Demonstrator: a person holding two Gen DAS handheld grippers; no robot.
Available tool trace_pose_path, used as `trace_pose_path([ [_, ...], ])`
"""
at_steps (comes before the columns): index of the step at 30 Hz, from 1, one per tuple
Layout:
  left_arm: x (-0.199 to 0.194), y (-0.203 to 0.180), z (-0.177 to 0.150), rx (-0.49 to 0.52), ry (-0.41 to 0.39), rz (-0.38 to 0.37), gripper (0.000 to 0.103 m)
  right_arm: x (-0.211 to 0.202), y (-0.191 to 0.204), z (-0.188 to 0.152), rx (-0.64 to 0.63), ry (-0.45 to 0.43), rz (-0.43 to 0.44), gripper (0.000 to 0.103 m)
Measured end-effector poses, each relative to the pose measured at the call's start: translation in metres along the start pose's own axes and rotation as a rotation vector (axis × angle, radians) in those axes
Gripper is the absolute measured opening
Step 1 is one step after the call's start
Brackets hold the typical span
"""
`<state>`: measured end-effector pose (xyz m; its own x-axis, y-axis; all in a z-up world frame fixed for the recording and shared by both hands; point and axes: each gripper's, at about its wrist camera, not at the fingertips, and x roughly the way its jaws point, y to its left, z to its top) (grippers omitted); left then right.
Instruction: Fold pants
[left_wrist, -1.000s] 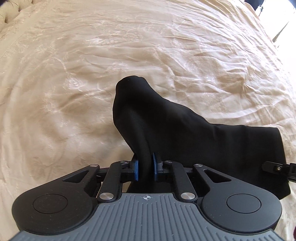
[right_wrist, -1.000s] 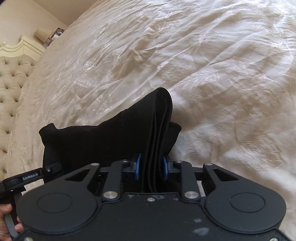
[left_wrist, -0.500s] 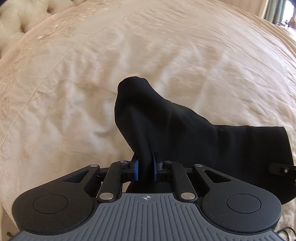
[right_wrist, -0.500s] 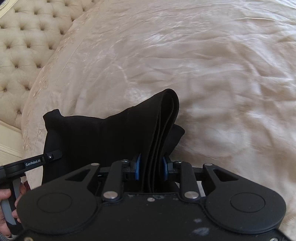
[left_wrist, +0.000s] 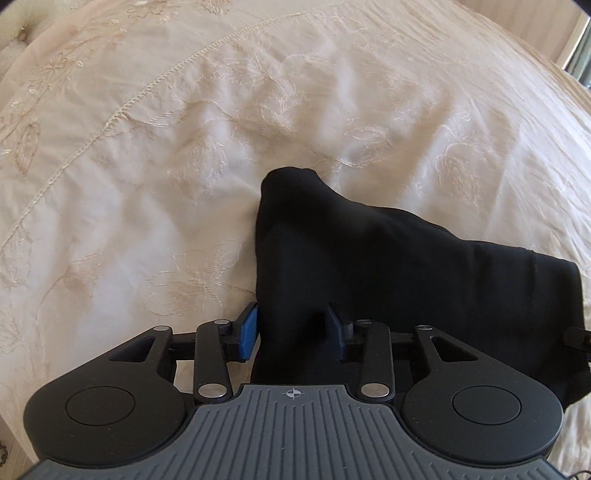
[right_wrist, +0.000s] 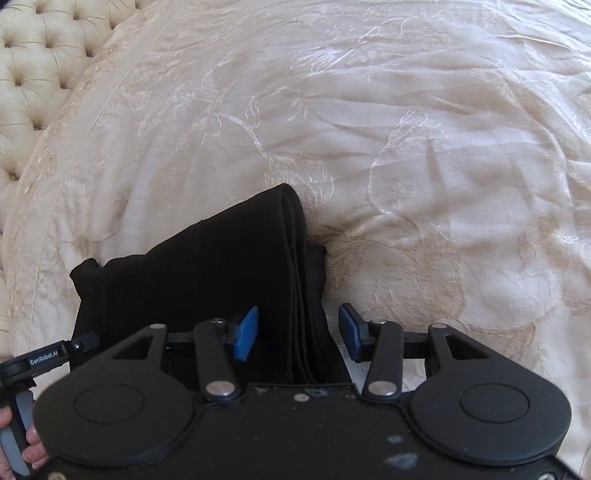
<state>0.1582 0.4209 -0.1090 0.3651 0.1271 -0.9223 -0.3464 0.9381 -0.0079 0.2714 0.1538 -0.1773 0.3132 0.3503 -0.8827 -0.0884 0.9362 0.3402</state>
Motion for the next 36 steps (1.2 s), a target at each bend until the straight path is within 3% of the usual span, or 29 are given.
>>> trace_pose_path([
  [6,-0.034,-0.001,-0.021,0.020,-0.030,0.058,0.038,-0.047,0.015,-0.013,-0.088,-0.099,-0.074,0.051],
  [12,-0.068,-0.019,-0.048,0.008,-0.002,0.071,0.038,-0.084,0.036,-0.049,-0.211,-0.144,-0.103,0.053],
  [15,-0.082,-0.029,-0.058,-0.022,0.010,0.057,0.038,-0.096,0.042,-0.066,-0.238,-0.153,-0.095,0.053],
  [21,-0.119,-0.054,-0.079,0.005,-0.059,0.087,0.038,-0.133,0.048,-0.103,-0.272,-0.183,-0.070,0.054],
  [28,-0.158,-0.070,-0.101,-0.016,-0.086,0.013,0.039,-0.176,0.047,-0.135,-0.298,-0.235,-0.025,0.054],
  [36,-0.190,-0.090,-0.128,0.050,-0.155,0.067,0.042,-0.202,0.048,-0.161,-0.336,-0.275,-0.004,0.054],
])
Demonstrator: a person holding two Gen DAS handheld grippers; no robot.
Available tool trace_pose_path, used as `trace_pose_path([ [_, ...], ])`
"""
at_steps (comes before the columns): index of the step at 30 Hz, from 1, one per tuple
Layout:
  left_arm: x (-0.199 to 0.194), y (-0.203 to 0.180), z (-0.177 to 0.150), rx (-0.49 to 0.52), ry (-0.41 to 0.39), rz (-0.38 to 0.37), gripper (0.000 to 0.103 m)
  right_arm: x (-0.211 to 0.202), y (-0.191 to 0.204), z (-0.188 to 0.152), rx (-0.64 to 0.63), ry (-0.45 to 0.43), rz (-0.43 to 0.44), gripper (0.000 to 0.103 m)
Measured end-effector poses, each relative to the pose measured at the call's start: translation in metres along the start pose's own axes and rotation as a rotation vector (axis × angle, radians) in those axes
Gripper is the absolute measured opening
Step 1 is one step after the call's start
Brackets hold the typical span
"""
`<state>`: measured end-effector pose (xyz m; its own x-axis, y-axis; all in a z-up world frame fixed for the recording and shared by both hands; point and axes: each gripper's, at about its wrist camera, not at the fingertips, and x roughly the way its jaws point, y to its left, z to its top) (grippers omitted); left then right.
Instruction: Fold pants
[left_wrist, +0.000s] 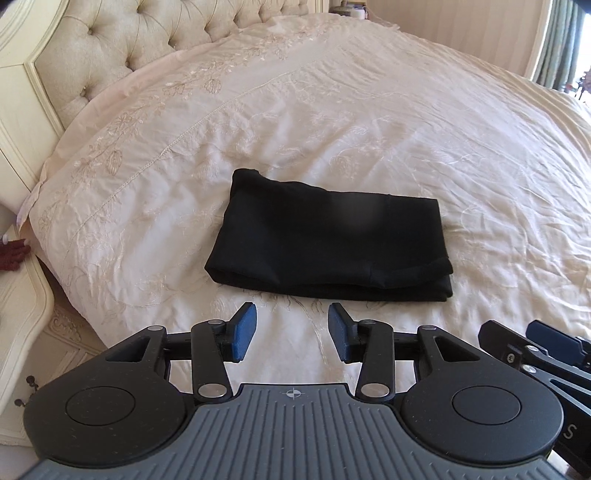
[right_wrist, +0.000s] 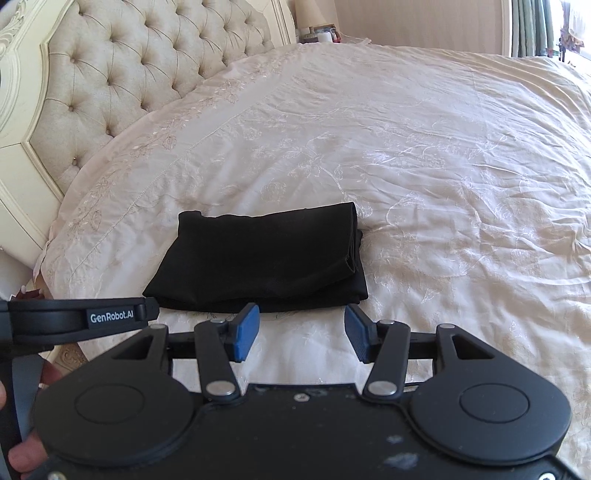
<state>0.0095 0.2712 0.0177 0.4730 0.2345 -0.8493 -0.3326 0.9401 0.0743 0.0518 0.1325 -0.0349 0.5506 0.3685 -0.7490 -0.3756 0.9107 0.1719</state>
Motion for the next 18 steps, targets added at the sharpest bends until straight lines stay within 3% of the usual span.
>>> trace_pose_path([
  [18,-0.026,-0.003,-0.022,0.036,-0.032,0.012,0.042,-0.031,-0.002,-0.018,-0.016,-0.029,-0.004,0.054],
])
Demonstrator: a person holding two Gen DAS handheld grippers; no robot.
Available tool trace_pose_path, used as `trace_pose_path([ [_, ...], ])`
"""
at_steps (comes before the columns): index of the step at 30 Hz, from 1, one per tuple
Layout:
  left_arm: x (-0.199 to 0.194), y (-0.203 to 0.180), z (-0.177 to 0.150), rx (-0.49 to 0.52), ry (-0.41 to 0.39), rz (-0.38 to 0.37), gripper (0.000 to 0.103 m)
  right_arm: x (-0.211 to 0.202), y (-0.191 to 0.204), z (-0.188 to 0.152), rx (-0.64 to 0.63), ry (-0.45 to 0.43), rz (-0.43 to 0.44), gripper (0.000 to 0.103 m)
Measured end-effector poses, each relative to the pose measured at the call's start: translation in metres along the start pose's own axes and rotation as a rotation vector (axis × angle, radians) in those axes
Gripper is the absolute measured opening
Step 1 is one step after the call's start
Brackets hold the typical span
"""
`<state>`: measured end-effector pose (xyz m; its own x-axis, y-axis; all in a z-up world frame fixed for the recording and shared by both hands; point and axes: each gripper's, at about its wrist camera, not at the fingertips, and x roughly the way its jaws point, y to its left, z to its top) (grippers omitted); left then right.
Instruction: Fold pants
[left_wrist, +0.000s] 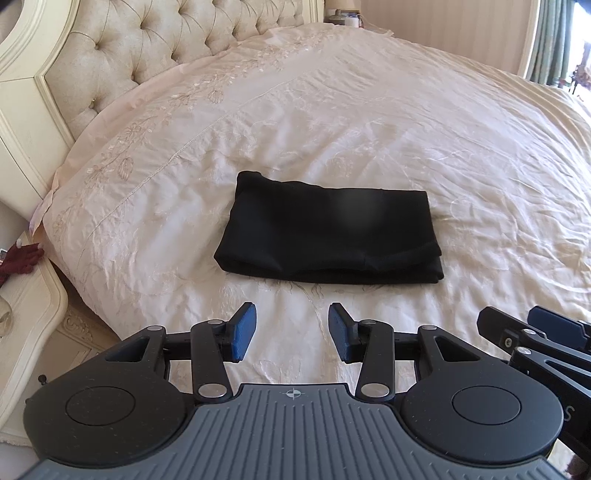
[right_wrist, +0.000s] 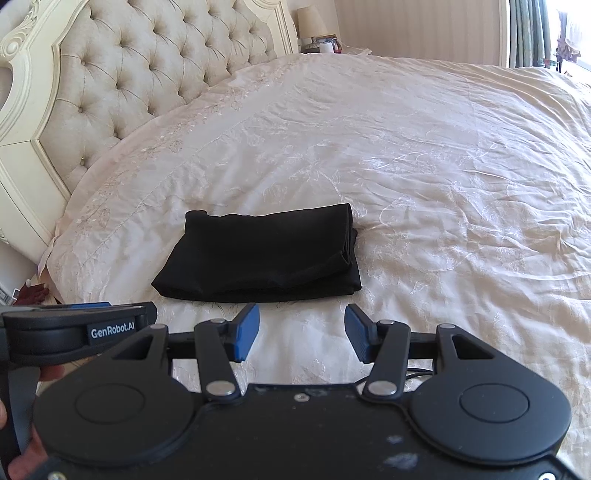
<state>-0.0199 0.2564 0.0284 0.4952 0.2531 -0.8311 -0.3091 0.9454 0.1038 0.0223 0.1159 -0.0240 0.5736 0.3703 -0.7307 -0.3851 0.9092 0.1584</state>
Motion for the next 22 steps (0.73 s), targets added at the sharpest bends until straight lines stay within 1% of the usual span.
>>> trace_pose_path([
  [11,-0.008,-0.001,-0.007,0.010,-0.005,0.007,0.042,-0.006,0.002,-0.005,0.001,0.003,0.005,0.054],
  [22,0.001,0.003,-0.007,0.007,0.021,-0.027,0.043,-0.004,0.010,-0.005,-0.008,0.008,-0.005,0.054],
])
